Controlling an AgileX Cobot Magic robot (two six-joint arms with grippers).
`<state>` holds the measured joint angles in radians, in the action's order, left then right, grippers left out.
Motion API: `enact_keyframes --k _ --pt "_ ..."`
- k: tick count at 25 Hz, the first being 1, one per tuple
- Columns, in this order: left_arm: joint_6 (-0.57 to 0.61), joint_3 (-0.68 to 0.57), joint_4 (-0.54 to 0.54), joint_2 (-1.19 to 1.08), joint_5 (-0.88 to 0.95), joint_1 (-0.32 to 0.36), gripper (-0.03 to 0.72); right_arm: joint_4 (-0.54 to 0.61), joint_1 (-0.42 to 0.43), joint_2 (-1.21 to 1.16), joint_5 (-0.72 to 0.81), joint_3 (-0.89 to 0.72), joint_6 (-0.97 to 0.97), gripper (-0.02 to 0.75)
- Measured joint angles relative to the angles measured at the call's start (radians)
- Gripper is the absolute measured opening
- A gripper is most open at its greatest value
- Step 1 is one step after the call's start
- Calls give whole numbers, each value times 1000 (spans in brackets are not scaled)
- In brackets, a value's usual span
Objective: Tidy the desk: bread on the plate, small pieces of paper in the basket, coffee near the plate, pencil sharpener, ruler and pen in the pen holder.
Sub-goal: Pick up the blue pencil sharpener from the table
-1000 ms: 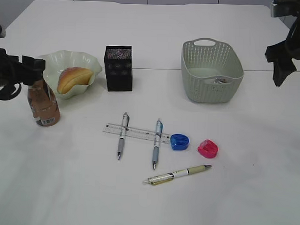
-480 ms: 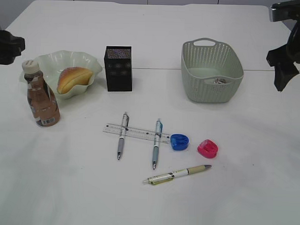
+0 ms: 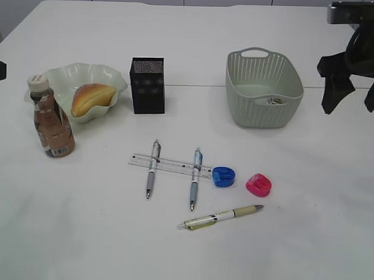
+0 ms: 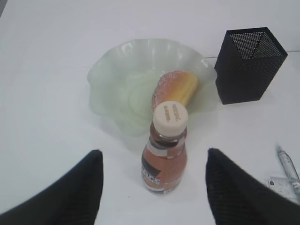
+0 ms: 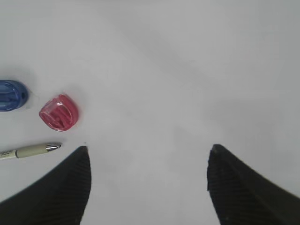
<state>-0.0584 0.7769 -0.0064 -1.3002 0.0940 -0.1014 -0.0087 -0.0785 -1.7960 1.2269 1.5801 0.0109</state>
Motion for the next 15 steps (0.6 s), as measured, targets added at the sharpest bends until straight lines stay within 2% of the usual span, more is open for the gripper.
enact_keyframes --k 7,15 --pt "0 30 -38 96 219 0 477 80 0 33 0 0 0 563" --pt "0 132 -46 125 516 0 476 95 0 130 7 0 0 564"
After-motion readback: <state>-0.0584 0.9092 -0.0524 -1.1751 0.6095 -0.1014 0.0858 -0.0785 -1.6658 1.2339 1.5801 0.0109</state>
